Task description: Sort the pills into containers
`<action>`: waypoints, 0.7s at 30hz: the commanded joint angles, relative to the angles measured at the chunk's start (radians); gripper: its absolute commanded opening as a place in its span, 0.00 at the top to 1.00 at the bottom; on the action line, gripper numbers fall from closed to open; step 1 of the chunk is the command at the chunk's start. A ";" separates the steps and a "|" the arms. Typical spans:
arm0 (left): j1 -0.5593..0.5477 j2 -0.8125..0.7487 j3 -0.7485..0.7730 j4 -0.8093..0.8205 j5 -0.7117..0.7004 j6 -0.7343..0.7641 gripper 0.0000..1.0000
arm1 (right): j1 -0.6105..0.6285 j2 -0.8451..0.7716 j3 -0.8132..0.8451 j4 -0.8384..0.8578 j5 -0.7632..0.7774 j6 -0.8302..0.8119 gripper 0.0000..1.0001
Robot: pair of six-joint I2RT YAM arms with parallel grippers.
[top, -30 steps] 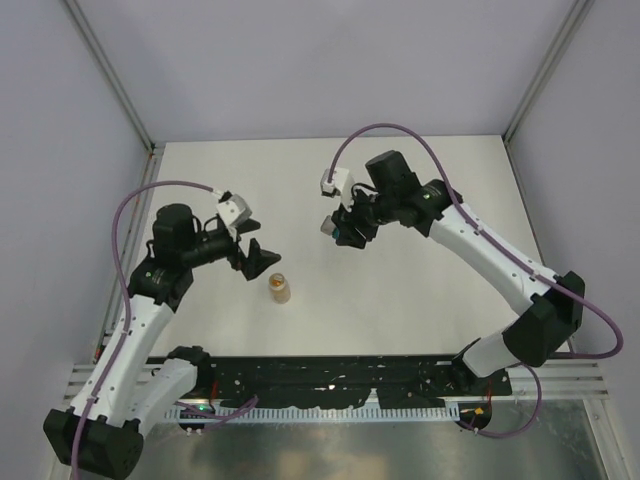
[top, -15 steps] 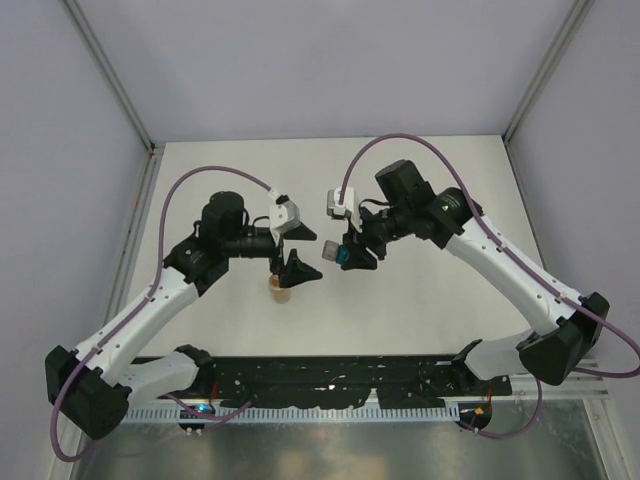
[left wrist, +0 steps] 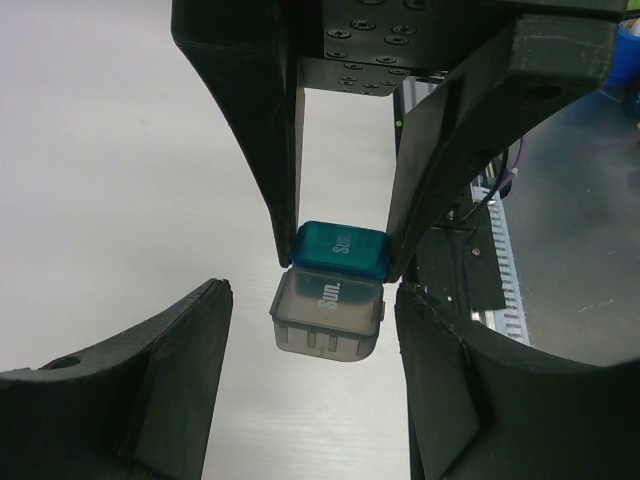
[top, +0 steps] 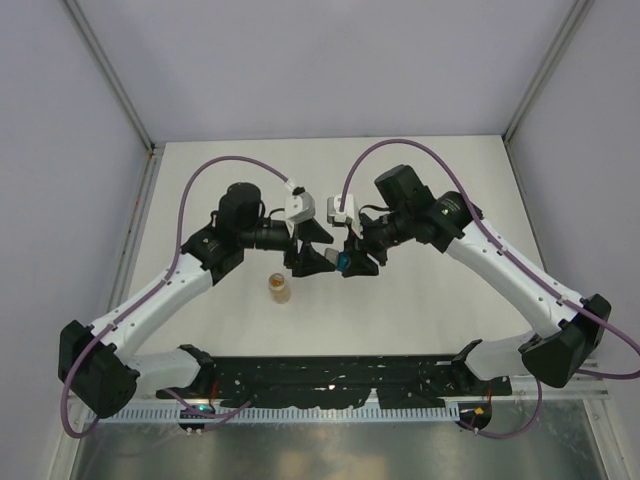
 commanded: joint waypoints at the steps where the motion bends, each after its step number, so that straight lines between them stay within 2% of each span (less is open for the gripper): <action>1: -0.009 0.019 0.043 0.066 0.028 -0.023 0.32 | 0.005 -0.051 0.003 0.008 -0.025 -0.016 0.81; 4: -0.011 0.023 0.037 0.065 0.034 -0.023 0.34 | 0.006 -0.054 -0.002 0.008 -0.021 -0.016 0.82; 10: -0.011 0.029 0.038 0.065 0.038 -0.037 0.58 | 0.005 -0.057 -0.010 0.019 -0.008 -0.009 0.83; 12: -0.012 0.034 0.042 0.080 0.041 -0.060 0.64 | 0.006 -0.059 -0.013 0.029 0.014 -0.003 0.84; 21: -0.011 0.059 0.040 0.177 0.007 -0.290 0.73 | 0.014 -0.082 -0.054 0.094 0.107 0.024 0.88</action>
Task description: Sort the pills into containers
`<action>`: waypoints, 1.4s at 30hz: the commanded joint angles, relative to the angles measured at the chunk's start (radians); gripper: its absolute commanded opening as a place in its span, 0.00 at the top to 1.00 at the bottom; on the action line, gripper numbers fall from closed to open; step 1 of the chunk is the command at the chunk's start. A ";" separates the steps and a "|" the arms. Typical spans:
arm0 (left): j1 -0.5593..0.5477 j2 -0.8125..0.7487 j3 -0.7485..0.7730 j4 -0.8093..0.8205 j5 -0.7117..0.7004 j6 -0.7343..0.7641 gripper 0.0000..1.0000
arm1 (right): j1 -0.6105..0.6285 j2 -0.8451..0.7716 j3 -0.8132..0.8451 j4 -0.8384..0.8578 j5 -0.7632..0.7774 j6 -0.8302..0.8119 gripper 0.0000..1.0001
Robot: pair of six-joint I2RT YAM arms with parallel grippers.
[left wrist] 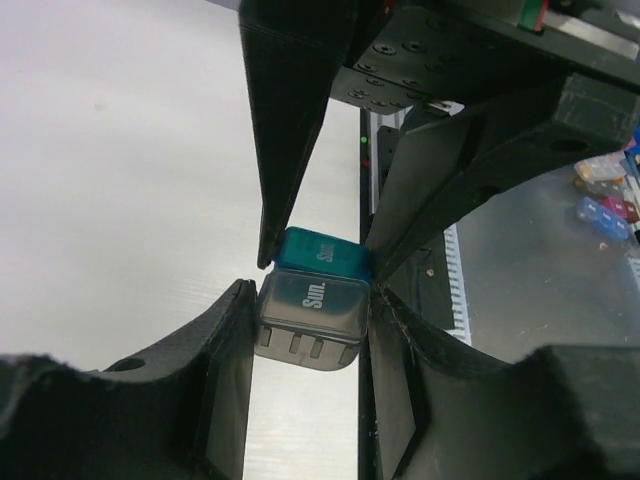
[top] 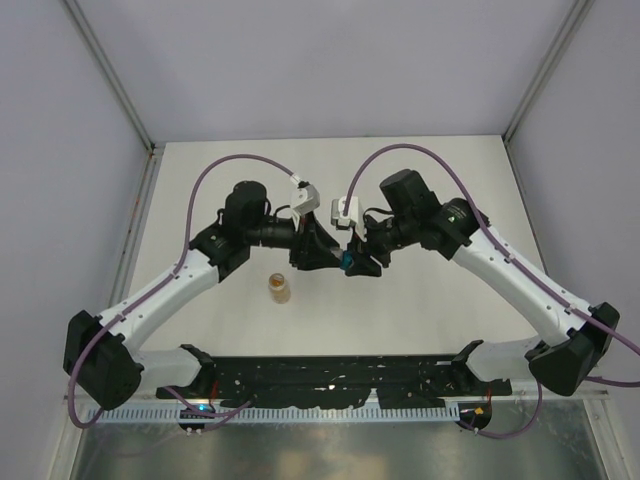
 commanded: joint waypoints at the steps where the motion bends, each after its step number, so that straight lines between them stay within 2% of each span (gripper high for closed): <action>1: -0.001 0.007 0.031 0.116 -0.031 -0.146 0.73 | 0.009 -0.040 -0.013 0.065 0.060 0.017 0.88; 3: 0.000 0.012 0.024 0.126 -0.049 -0.181 0.70 | 0.011 -0.043 -0.018 0.068 0.071 0.018 0.89; 7: -0.001 0.006 0.017 0.126 -0.104 -0.214 0.48 | 0.012 -0.045 -0.026 0.070 0.079 0.017 0.89; 10: -0.001 0.000 0.020 0.113 -0.155 -0.209 0.36 | 0.014 -0.047 -0.029 0.068 0.076 0.015 0.89; 19: 0.000 0.004 0.031 0.073 -0.250 -0.122 0.19 | 0.017 -0.048 -0.029 0.055 0.051 0.006 0.89; 21: 0.000 -0.005 0.030 0.049 -0.226 -0.088 0.01 | 0.017 -0.047 -0.033 0.054 0.059 0.003 0.90; 25: 0.000 -0.045 0.022 0.021 -0.139 -0.016 0.00 | 0.017 -0.044 -0.042 0.054 0.074 -0.003 0.90; 33: 0.000 -0.100 -0.007 -0.049 -0.057 0.124 0.01 | 0.017 -0.034 -0.039 0.051 0.071 -0.008 0.90; 42: -0.001 -0.053 0.020 -0.080 -0.146 0.207 0.00 | 0.017 -0.025 -0.012 0.024 0.020 -0.012 0.90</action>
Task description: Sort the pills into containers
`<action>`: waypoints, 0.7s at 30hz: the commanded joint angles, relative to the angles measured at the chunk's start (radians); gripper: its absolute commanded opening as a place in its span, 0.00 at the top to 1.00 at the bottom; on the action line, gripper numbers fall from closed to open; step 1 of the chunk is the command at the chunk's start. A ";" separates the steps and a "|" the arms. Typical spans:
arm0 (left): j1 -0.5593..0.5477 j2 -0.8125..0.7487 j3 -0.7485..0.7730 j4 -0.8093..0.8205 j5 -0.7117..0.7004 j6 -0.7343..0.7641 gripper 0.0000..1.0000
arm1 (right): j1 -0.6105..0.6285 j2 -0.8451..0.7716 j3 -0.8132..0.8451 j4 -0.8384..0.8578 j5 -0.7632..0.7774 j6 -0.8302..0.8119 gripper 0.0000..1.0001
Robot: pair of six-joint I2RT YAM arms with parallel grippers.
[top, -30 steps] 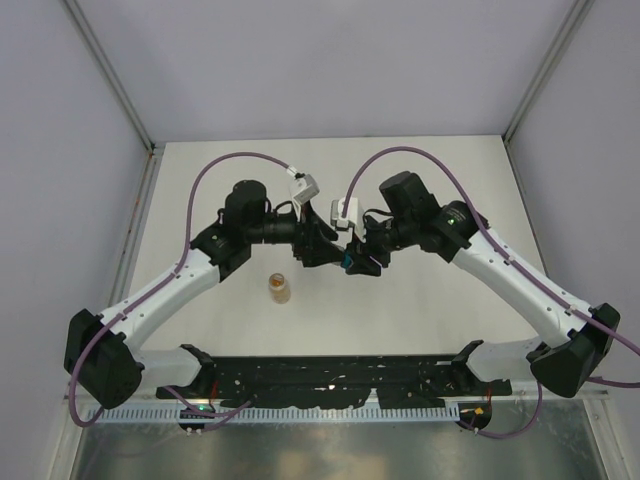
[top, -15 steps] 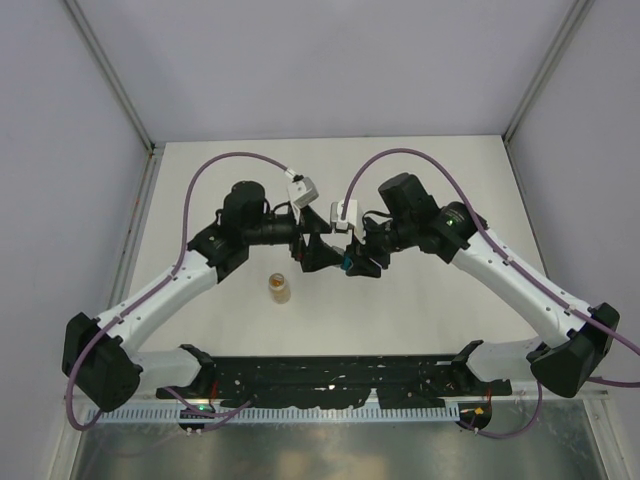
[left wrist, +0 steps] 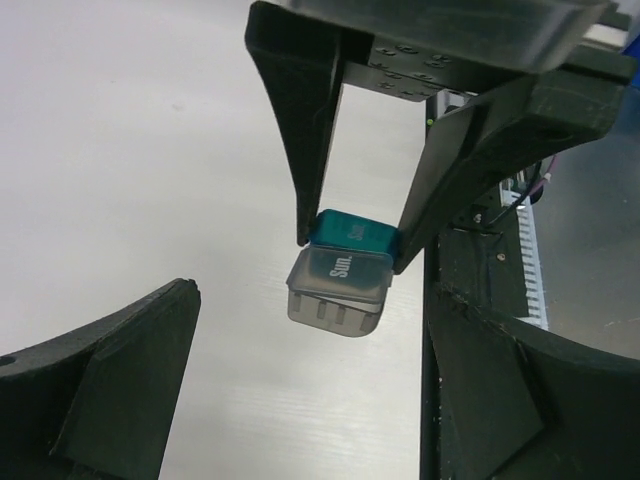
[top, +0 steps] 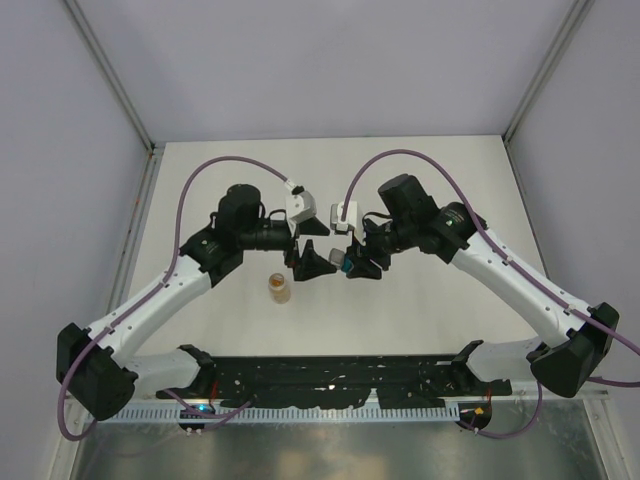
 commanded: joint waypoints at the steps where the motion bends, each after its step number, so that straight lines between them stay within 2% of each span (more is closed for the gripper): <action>1: -0.001 0.027 0.023 0.001 -0.041 0.061 0.00 | 0.006 -0.005 0.037 -0.004 -0.041 -0.013 0.90; 7: -0.001 0.053 0.032 0.035 -0.107 0.032 0.00 | 0.005 -0.004 0.034 -0.004 -0.045 -0.015 0.90; 17: 0.000 0.065 0.041 0.078 -0.091 -0.040 0.00 | 0.008 -0.008 0.010 0.009 -0.033 -0.015 0.89; 21: 0.000 0.074 0.047 0.104 -0.136 -0.101 0.00 | 0.009 -0.013 0.005 0.011 -0.033 -0.015 0.90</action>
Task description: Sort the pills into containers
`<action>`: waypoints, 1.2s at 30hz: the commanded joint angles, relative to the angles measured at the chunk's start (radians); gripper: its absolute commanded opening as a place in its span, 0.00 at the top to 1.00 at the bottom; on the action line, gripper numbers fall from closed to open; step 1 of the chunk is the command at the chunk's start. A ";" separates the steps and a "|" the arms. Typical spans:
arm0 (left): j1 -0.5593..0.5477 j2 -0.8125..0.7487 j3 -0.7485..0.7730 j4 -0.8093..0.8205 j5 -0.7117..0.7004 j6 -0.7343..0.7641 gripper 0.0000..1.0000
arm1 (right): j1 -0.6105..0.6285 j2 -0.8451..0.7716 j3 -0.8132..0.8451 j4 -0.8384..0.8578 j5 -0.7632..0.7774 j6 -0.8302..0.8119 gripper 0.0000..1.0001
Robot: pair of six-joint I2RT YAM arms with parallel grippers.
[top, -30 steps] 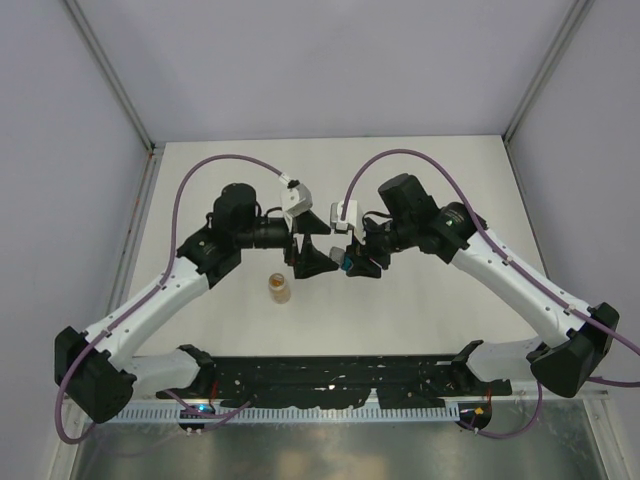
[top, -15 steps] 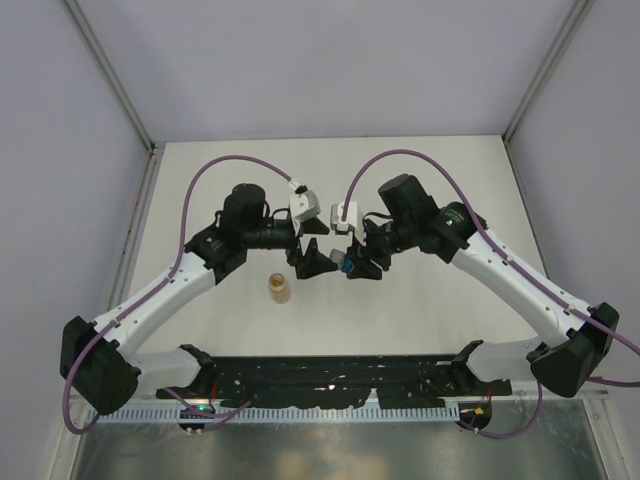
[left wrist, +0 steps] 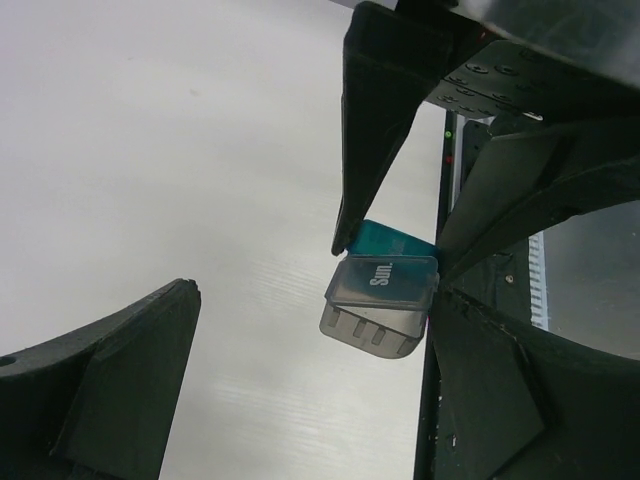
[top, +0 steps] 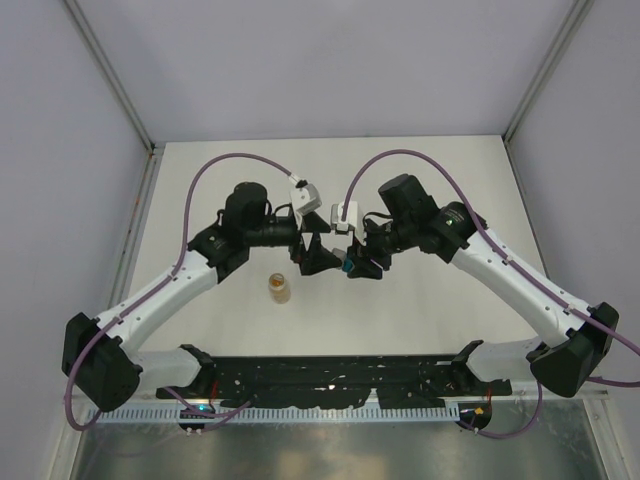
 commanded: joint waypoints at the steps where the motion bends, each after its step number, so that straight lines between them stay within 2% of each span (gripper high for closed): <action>1: 0.002 0.019 0.045 0.076 -0.084 -0.058 0.00 | 0.011 -0.015 0.003 0.021 -0.030 -0.011 0.89; 6: 0.002 0.049 0.065 0.070 -0.169 -0.060 0.01 | 0.014 -0.023 -0.003 0.023 -0.024 -0.012 0.90; 24: 0.005 0.103 0.096 0.072 -0.273 -0.069 0.00 | 0.025 -0.038 -0.029 0.035 0.006 -0.019 0.90; 30: 0.016 0.097 0.083 0.066 -0.287 -0.035 0.00 | 0.025 -0.046 -0.053 0.061 0.049 -0.014 0.90; 36: 0.093 0.049 0.050 0.072 -0.244 -0.044 0.00 | 0.024 -0.047 -0.086 0.096 0.124 0.004 0.90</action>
